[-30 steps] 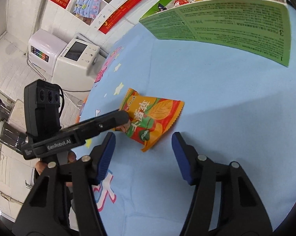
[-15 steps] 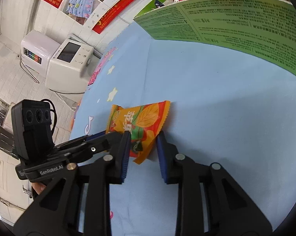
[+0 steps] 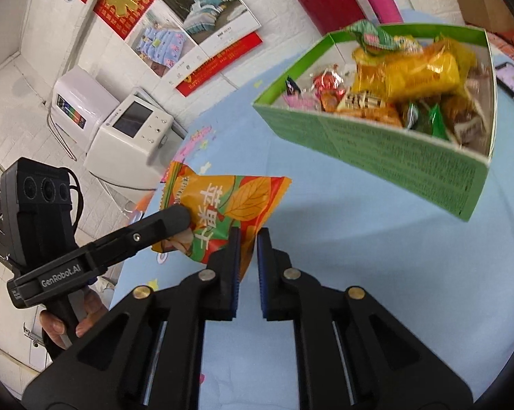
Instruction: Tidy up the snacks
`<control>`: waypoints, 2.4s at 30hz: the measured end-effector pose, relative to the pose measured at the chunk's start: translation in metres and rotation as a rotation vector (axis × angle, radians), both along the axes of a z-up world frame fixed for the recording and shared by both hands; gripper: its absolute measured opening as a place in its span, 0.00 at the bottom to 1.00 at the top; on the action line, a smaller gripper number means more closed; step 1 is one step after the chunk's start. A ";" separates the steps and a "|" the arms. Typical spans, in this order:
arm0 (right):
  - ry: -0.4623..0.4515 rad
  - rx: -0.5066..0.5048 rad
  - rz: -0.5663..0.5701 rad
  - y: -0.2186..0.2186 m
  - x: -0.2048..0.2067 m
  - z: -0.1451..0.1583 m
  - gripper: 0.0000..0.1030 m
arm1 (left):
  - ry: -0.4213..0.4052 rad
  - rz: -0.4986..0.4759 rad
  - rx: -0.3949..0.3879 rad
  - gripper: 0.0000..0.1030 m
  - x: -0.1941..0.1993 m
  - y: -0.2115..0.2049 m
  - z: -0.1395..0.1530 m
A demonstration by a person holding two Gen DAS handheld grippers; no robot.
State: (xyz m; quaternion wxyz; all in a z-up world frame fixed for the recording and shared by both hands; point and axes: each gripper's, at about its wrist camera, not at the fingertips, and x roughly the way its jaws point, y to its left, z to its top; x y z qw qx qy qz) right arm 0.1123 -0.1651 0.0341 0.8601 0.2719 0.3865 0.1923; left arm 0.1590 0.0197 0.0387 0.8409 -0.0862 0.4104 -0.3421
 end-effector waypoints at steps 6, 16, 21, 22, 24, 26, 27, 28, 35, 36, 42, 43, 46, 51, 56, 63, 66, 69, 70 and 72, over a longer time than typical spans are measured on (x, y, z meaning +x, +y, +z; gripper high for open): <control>-0.083 -0.058 -0.039 -0.023 0.018 0.041 0.11 | -0.055 0.001 -0.040 0.19 0.024 -0.026 0.031; -0.130 -0.199 -0.086 -0.053 0.092 0.065 0.11 | -0.052 0.016 -0.061 0.19 0.091 -0.073 0.037; -0.082 -0.259 -0.074 -0.060 0.137 0.050 0.11 | 0.003 0.037 -0.047 0.19 0.133 -0.087 0.018; -0.071 -0.268 -0.069 -0.061 0.146 0.047 0.11 | 0.014 0.043 -0.041 0.19 0.141 -0.090 0.013; -0.052 -0.287 -0.059 -0.064 0.162 0.041 0.11 | 0.032 0.051 -0.035 0.19 0.152 -0.094 0.005; -0.044 -0.309 -0.057 -0.066 0.175 0.039 0.11 | 0.046 0.057 -0.028 0.19 0.162 -0.097 -0.003; -0.041 -0.324 -0.052 -0.066 0.182 0.038 0.11 | 0.053 0.059 -0.021 0.19 0.166 -0.099 -0.007; -0.038 -0.343 -0.048 -0.065 0.187 0.037 0.11 | 0.060 0.062 -0.013 0.19 0.171 -0.102 -0.011; -0.015 -0.389 -0.046 -0.070 0.213 0.027 0.13 | 0.117 0.074 -0.002 0.25 0.198 -0.111 -0.033; -0.023 -0.393 -0.049 -0.071 0.212 0.026 0.13 | 0.114 0.078 -0.007 0.32 0.199 -0.111 -0.034; -0.113 -0.380 -0.075 -0.078 0.198 0.041 0.60 | 0.012 0.107 0.033 0.94 0.177 -0.111 -0.017; -0.122 -0.375 -0.079 -0.079 0.195 0.044 0.63 | -0.012 0.124 0.040 0.94 0.172 -0.109 -0.013; -0.140 -0.353 -0.093 -0.082 0.182 0.056 0.71 | -0.041 0.128 0.072 0.95 0.162 -0.107 -0.005; -0.156 -0.334 -0.077 -0.075 0.155 0.075 0.92 | -0.039 0.164 0.089 0.95 0.142 -0.095 0.006; -0.217 -0.415 -0.082 -0.061 0.105 0.099 0.99 | -0.090 0.207 0.138 0.95 0.099 -0.083 0.026; -0.238 -0.524 -0.139 -0.051 0.022 0.105 0.99 | -0.120 0.239 0.213 0.96 0.022 -0.076 0.032; -0.219 -0.552 -0.151 -0.050 -0.010 0.096 0.99 | -0.127 0.269 0.224 0.96 -0.009 -0.073 0.027; -0.202 -0.565 -0.179 -0.051 -0.039 0.082 0.99 | -0.132 0.301 0.221 0.96 -0.036 -0.071 0.018; -0.195 -0.564 -0.190 -0.052 -0.047 0.078 0.99 | -0.130 0.303 0.222 0.96 -0.044 -0.071 0.014; -0.180 -0.548 -0.202 -0.054 -0.059 0.069 0.99 | -0.120 0.302 0.228 0.96 -0.057 -0.071 0.005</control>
